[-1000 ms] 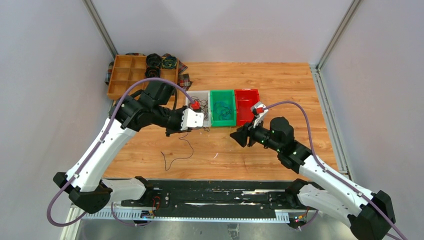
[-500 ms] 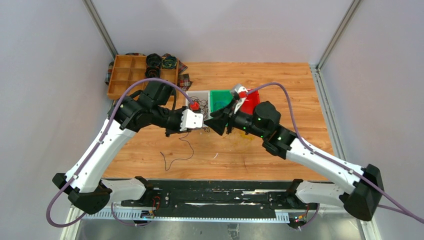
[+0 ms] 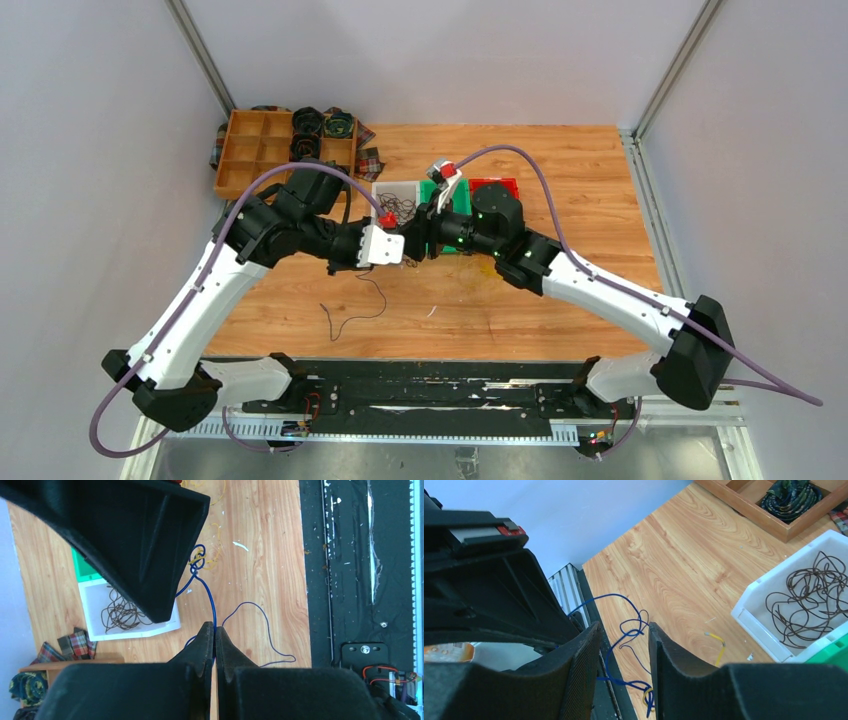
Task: Untangle the cables
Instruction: Untie the cable.
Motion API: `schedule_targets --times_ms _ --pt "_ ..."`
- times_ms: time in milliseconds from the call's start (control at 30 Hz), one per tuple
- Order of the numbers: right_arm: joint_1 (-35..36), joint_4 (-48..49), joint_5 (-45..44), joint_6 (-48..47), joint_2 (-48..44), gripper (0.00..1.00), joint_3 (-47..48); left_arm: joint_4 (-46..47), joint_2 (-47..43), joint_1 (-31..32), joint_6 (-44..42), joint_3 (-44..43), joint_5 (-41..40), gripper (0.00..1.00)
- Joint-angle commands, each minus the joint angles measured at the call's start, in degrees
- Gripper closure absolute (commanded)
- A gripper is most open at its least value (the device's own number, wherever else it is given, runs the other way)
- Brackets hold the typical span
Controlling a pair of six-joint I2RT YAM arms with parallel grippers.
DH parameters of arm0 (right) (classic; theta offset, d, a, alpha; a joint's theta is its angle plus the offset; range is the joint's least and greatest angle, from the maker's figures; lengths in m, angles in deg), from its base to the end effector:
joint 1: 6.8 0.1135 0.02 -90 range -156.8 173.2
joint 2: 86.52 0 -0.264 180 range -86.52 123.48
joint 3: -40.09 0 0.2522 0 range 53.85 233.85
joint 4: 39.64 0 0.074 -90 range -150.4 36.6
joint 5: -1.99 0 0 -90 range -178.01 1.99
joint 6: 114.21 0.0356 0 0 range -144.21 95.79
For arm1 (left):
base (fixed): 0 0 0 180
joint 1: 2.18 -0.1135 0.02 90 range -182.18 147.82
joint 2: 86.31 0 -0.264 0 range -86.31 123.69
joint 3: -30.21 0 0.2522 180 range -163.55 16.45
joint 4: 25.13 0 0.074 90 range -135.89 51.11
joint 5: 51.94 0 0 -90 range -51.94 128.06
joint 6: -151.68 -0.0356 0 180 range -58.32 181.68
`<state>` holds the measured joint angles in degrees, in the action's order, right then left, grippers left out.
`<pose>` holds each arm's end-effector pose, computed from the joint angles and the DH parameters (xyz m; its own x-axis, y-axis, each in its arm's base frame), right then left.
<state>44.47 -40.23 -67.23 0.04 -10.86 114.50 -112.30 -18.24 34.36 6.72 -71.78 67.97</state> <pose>0.1866 0.2528 0.3603 -0.4090 0.1038 -0.9066 -0.8590 0.2914 0.4209 0.1448 -0.1294 0.4151 0.2492 0.6987 -0.6706 0.9610 -0.0927 0.2605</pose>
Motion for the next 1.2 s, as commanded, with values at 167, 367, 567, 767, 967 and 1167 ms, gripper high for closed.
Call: schedule_targets --times_ms 167,367,567,767,967,1167 --pt "0.59 -16.48 5.02 -2.35 4.67 0.61 10.21 -0.48 -1.89 1.06 -2.7 0.8 -2.33 0.99" --pt "0.59 -24.3 5.94 -3.8 7.71 0.64 15.35 -0.51 -2.17 1.76 -3.92 1.39 -4.08 0.99" --pt "0.59 -28.66 7.75 -3.58 11.12 0.9 20.11 -0.47 -2.59 2.22 -4.65 1.45 -5.38 0.99" --pt "-0.65 -28.28 3.11 -2.26 9.66 0.99 19.14 -0.52 -4.01 2.49 -5.4 2.04 -7.41 0.99" --pt "-2.72 -23.76 -5.17 1.39 4.83 0.99 13.95 -1.44 -6.43 3.54 -7.07 2.44 -10.18 1.0" --pt "-4.87 -13.03 -10.26 5.84 -5.17 0.99 3.14 -2.37 -9.4 4.31 -9.19 3.5 -13.52 0.99"
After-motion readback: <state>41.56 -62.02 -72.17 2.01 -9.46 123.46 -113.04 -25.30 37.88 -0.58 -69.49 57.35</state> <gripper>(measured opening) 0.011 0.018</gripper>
